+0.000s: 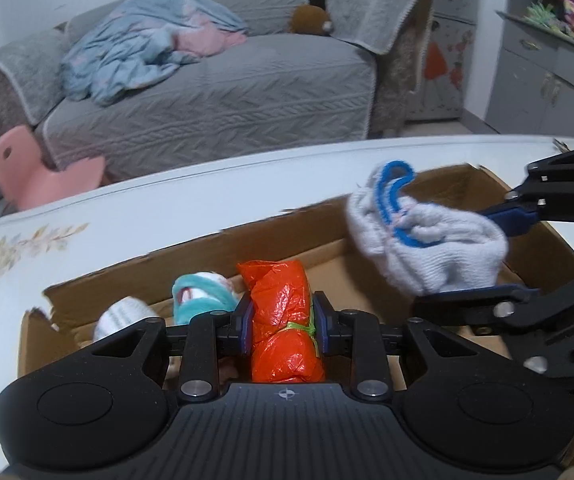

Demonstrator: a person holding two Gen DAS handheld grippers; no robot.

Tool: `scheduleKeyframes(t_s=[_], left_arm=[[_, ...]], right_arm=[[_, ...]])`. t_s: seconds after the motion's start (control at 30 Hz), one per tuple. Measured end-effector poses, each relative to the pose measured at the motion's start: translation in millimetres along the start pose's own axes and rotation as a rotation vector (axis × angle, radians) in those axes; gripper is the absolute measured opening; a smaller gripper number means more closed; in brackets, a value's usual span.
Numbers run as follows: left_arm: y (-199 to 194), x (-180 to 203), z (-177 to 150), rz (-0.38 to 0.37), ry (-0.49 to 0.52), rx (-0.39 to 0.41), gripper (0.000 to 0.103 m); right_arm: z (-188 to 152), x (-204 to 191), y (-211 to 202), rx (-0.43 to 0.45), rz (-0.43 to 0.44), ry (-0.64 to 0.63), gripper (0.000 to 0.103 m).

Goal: Organize objects
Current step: 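Carry both bundles into the cardboard tray and open both tools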

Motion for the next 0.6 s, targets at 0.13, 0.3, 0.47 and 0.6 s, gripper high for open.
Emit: scheduleKeyframes(t_s=[0.13,0.3,0.47,0.6], left_arm=[[-4,-7,-2,0.009,-0.019,0.009,0.036],[-6,-17,-7,-0.002,-0.047,0.011,0.037],[-11,-22,-18,-0.029,-0.075,0.015,0.039],[-21,-6,-34,-0.032,-0.038,0.024,0.040]], right_arm=[[5,-3,2,-0.002,-0.005,-0.020,0.042],[13,-17,10,-0.005,-0.012,-0.070,0.042],[0,-29,13,-0.036,-0.013,-0.102,0.042],[-20,-28,0,-0.047,-0.015,-0.087,0.042]])
Point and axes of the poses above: each gripper's, at about its wrist camera, not at the fingertips, and y roughly the way its jaws point, x to its right, z to its top, the point moved 3 cm from there along y, roughly the way its jaws point, and after that the axes turned 15 degrees about -x, right-handed, at the moved point
